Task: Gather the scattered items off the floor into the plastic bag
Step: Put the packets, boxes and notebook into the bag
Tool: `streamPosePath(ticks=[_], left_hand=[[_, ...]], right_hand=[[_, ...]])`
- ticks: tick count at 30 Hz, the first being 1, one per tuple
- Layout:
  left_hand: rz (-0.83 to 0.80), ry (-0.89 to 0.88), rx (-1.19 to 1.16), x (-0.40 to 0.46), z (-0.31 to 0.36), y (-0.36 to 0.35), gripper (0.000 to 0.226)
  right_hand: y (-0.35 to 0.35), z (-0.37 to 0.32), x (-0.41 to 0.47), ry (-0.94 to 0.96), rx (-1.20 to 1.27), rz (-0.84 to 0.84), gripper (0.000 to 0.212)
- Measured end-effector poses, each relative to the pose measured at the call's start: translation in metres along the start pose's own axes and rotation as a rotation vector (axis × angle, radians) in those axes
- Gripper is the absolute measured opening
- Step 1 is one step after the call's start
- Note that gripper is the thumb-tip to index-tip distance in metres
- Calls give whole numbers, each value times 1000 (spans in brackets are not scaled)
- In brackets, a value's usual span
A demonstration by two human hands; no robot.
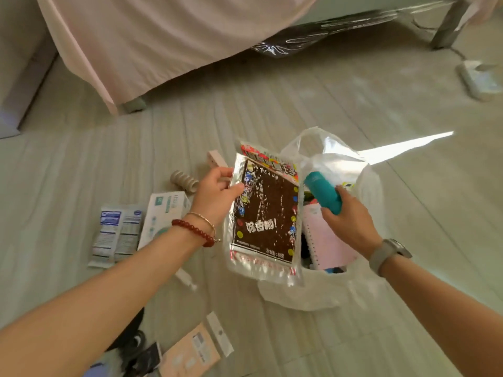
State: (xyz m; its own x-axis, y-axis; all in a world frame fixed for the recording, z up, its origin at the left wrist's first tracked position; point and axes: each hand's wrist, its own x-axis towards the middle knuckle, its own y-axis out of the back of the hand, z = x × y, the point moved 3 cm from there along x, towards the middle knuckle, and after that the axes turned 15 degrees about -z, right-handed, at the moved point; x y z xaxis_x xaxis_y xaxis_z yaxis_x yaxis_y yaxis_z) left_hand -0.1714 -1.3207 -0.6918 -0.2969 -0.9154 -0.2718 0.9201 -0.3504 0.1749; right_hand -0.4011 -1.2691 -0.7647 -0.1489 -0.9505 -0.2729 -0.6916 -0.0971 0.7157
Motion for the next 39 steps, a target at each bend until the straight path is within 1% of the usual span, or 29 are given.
streamPosePath(ticks=[2,4,6,8,9,10,12,13,14,15,16,18,20,21,23,24,25,26,27,28,29,30,33,35,37,39], left_hand=[[33,64,-15,9,-4,-10,26],[56,111,-35,14,-7,-15,28],[81,138,-46,18,-9,-14,26],[94,133,-36,25,-10,-6,18],[88,125,-47,28,-8,-2,15],[78,122,-76,30,-7,0,17],[56,123,-155,35,-7,0,17],[42,125,-202,36,-7,-4,16],[26,132,-250,38,-9,-9,16],[5,135,-288,41,-12,-16,17],[-16,138,-305,44,-16,-24,17],[-40,176,-262,51,-29,-40,13],[-6,225,-84,56,-49,-51,9],[27,249,42,58,-61,-56,13],[72,330,223,57,-83,-68,33],[51,373,265,56,-91,-76,45],[17,407,293,54,-98,-84,52],[-1,417,326,52,-102,-89,52],[4,405,364,53,-104,-91,44],[31,374,408,54,-104,-89,31],[59,337,446,56,-101,-84,18],[64,288,472,58,-98,-79,11],[-13,152,517,58,-83,-62,11],[-36,93,546,52,-74,-52,11],[-64,91,571,46,-75,-45,11],[-80,125,550,38,-83,-38,13]], right_hand=[[-2,-1,20,36,-19,-51,52],[-6,-2,35,36,12,-102,55],[-9,-1,43,37,-15,-147,52],[-7,2,47,92,-70,-128,46],[-6,2,47,121,-27,-133,47],[-4,1,43,148,77,-168,52],[0,-3,32,140,378,-269,63],[1,-4,28,110,538,-317,57],[3,-5,25,93,676,-343,42],[7,-4,25,84,755,-313,28],[13,-1,26,72,770,-236,23],[27,6,25,58,691,-53,26],[39,16,22,62,594,74,28],[42,21,20,56,550,121,29],[47,31,15,18,460,198,31],[46,35,13,-6,434,227,32],[45,39,11,-32,424,247,34],[42,41,10,-59,414,253,36],[39,41,8,-76,400,249,37],[35,41,8,-87,385,233,37],[31,41,9,-82,386,211,37],[28,40,10,-78,404,182,36],[18,32,15,-73,478,106,34],[10,23,20,-84,427,60,38],[-4,13,27,-108,231,-36,45],[-20,7,32,-112,13,-124,50]])
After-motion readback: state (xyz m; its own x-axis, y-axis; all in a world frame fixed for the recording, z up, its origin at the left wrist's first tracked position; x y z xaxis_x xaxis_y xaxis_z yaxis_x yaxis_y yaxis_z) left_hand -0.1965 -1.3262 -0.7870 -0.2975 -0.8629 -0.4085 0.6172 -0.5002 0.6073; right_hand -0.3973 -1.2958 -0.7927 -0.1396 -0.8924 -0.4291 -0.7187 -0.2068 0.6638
